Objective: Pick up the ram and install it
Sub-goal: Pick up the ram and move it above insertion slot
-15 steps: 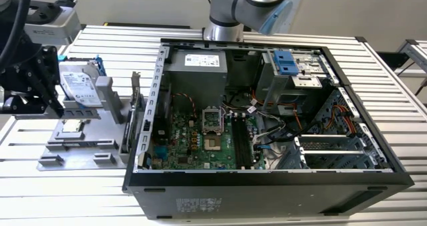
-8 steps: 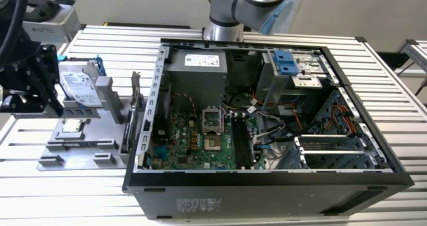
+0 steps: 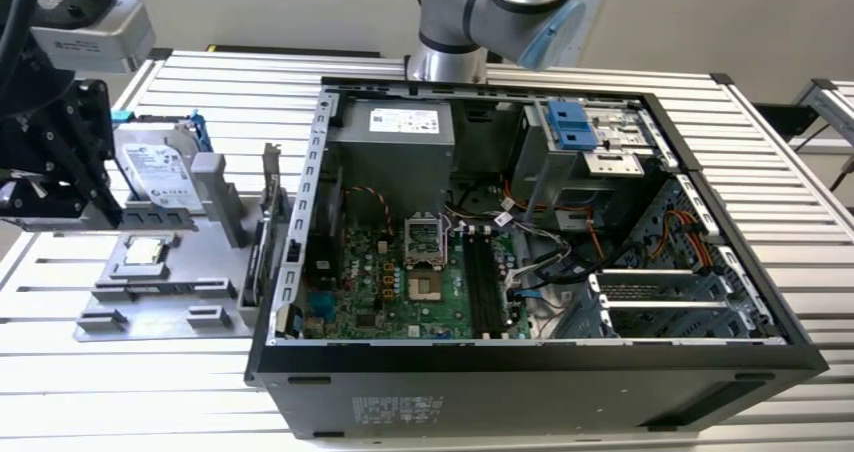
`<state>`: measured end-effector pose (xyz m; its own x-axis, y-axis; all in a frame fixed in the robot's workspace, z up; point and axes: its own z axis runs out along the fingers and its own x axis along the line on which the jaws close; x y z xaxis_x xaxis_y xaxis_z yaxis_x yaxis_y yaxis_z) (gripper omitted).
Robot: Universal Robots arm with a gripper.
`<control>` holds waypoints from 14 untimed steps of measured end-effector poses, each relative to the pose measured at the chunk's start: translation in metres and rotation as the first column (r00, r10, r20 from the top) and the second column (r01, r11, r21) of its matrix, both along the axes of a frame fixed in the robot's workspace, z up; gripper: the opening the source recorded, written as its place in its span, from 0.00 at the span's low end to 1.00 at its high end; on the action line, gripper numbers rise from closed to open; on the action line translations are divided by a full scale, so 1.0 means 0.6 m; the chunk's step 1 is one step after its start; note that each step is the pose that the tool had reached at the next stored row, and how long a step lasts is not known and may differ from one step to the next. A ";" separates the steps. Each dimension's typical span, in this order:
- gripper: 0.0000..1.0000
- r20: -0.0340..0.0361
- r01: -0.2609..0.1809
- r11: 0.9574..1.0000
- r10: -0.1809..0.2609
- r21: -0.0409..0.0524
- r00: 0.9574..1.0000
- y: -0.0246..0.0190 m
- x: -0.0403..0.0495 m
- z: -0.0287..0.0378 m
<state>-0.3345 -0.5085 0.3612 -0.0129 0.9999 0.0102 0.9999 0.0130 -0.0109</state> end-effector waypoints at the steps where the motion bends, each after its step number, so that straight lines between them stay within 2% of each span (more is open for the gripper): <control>1: 0.00 0.000 0.000 1.000 0.000 0.000 1.000 0.0000 0.000 0.002; 14: 0.00 0.000 0.006 1.000 -0.006 0.000 1.000 0.0000 0.000 0.023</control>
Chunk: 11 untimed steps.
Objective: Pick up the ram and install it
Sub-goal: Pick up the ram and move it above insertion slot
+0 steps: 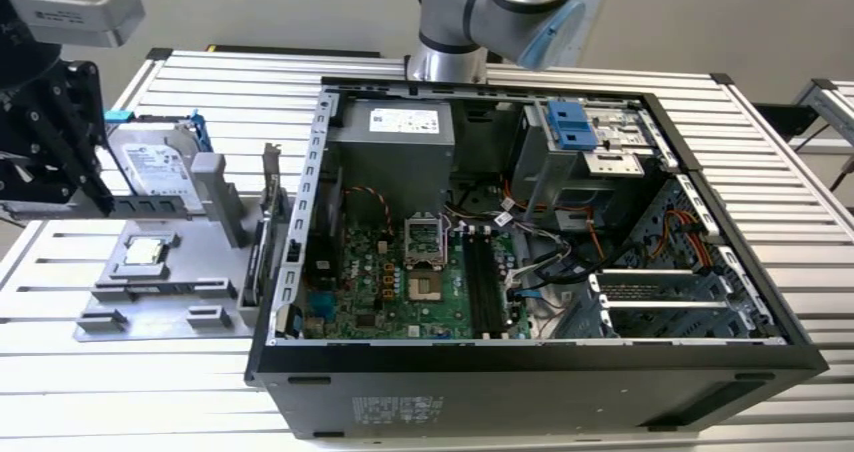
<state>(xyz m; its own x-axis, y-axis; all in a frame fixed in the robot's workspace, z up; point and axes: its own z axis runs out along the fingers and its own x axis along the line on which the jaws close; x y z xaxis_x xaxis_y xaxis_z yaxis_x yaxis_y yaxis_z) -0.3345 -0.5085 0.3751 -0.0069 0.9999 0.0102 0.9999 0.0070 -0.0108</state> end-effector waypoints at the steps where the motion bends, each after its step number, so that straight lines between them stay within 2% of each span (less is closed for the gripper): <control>1: 0.00 0.000 0.000 1.000 0.000 0.000 1.000 0.0000 0.000 0.001; 6: 0.00 0.000 0.002 1.000 -0.002 0.000 1.000 0.0000 0.000 0.008; 11: 0.00 0.000 0.003 1.000 -0.003 0.000 1.000 0.0000 0.000 0.009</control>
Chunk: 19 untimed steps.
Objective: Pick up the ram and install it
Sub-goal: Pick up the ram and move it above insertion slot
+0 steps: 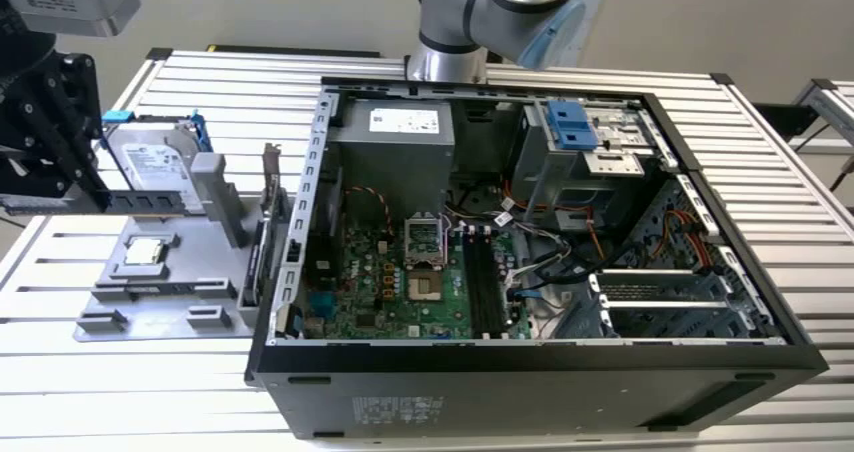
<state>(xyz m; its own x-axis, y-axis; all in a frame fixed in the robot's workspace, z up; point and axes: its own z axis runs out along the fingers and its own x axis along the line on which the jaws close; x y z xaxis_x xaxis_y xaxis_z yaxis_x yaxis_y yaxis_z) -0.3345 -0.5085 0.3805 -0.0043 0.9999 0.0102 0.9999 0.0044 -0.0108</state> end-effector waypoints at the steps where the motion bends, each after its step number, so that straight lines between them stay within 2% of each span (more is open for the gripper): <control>1: 0.00 0.000 0.000 1.000 0.000 0.000 1.000 0.0000 0.000 0.000; 5: 0.00 0.000 0.000 1.000 0.000 0.000 1.000 -0.0001 0.003 0.000; 19: 0.00 0.000 0.000 1.000 0.000 0.000 1.000 0.0000 0.035 0.000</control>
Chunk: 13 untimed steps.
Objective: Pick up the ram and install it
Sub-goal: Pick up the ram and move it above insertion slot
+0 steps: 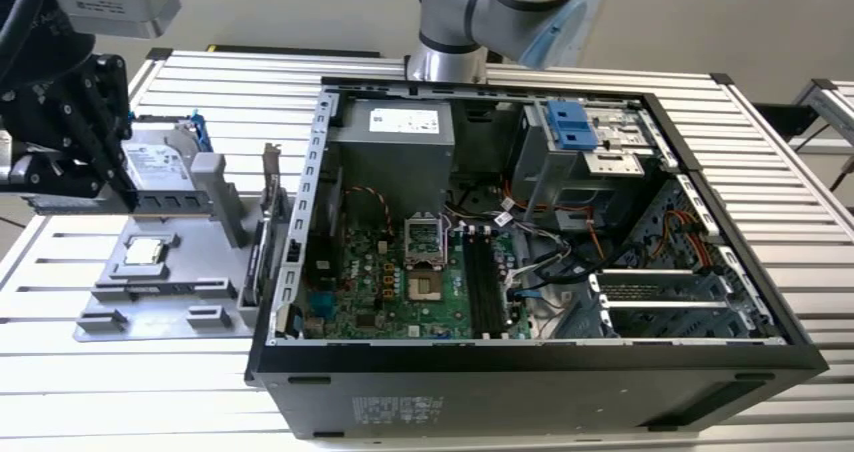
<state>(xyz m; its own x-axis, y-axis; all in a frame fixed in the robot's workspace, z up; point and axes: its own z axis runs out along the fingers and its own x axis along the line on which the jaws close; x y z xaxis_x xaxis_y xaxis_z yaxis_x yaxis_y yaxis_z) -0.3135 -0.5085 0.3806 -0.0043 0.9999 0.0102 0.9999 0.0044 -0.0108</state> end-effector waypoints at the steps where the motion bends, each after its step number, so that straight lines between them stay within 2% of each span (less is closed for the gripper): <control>1: 0.00 0.000 0.000 1.000 0.000 0.000 1.000 0.0000 0.003 0.000; 13: 0.00 0.000 0.000 1.000 0.000 0.000 1.000 0.0000 0.040 0.000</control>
